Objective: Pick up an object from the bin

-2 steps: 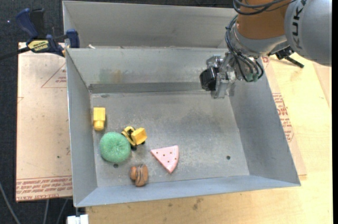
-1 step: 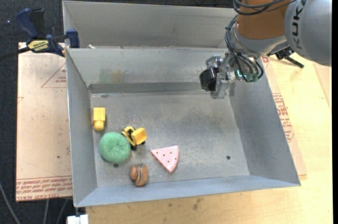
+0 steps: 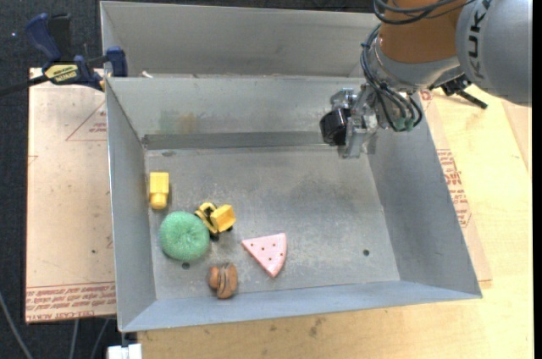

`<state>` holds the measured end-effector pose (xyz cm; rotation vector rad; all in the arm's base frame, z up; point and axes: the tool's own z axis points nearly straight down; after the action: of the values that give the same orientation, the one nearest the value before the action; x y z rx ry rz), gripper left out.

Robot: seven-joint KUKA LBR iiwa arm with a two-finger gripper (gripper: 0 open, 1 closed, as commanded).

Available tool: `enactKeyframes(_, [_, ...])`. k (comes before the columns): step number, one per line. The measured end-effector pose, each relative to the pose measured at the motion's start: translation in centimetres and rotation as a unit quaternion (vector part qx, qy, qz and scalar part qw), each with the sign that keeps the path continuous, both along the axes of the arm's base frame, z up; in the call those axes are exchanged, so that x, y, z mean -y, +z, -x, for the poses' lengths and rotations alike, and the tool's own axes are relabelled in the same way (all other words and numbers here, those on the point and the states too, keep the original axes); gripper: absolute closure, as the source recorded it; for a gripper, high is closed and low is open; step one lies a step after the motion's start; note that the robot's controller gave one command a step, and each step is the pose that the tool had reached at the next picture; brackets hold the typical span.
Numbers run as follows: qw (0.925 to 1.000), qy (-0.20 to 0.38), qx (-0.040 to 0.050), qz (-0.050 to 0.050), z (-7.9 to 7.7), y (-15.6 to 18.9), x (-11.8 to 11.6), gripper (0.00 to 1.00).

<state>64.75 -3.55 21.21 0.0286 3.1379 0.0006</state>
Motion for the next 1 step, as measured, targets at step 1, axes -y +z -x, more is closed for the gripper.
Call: enactKeyframes(1, [0.9998,0.018,0.0024,0.002,0.31,-1.05,-1.44,0.00])
